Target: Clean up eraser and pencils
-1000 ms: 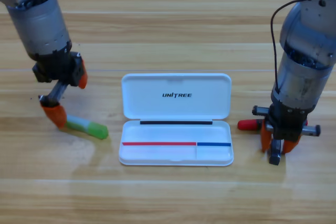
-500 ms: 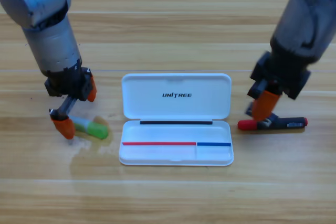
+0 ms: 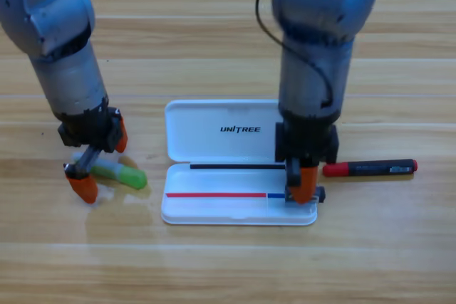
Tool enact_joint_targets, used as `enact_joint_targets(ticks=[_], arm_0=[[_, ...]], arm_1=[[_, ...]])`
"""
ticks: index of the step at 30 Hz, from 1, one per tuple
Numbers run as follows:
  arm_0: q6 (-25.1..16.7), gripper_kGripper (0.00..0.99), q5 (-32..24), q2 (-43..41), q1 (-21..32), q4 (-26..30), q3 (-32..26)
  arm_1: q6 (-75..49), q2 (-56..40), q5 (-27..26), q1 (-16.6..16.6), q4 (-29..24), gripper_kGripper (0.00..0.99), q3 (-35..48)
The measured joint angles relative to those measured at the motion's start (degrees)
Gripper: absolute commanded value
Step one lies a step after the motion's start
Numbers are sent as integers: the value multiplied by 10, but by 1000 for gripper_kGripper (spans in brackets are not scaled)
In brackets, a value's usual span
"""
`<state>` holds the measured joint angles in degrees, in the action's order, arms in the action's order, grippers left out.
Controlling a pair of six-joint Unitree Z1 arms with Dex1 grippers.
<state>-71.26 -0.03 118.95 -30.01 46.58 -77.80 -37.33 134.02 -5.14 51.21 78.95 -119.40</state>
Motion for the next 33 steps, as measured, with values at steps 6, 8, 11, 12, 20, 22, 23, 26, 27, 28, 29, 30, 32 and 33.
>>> enact_joint_targets(ticks=[6,8,11,12,20,22,23,26,27,28,29,30,32,33], arm_0=[[0,845,0,0,1,-23,16],[0,802,0,0,1,-34,19],[0,680,0,-4,1,-44,28],[0,617,0,-6,1,-49,32],[-27,0,1,-13,1,-64,53],[-42,0,1,-16,1,-64,56],[-43,0,1,-16,1,-64,57],[-40,0,3,-17,1,-65,57],[-39,0,7,-18,1,-65,57],[-38,0,11,-18,0,-65,57],[-38,0,16,-19,0,-65,57],[-38,0,20,-19,0,-64,56],[-37,0,30,-20,0,-55,54],[-35,0,33,-21,0,-45,52]], arm_1=[[0,11,0,5,0,0,-14],[0,14,0,6,0,0,-17],[0,22,3,6,0,0,-21],[0,24,4,6,0,0,-22],[0,25,24,6,0,0,-41],[0,25,24,6,0,0,-44],[0,26,24,6,0,0,-45],[0,29,24,7,0,0,-49],[0,31,24,7,0,8,-51],[0,34,24,7,0,98,-55],[0,37,24,7,0,175,-57],[0,40,24,7,0,236,-57],[0,46,24,7,0,339,-57],[0,49,24,7,0,407,-58]])
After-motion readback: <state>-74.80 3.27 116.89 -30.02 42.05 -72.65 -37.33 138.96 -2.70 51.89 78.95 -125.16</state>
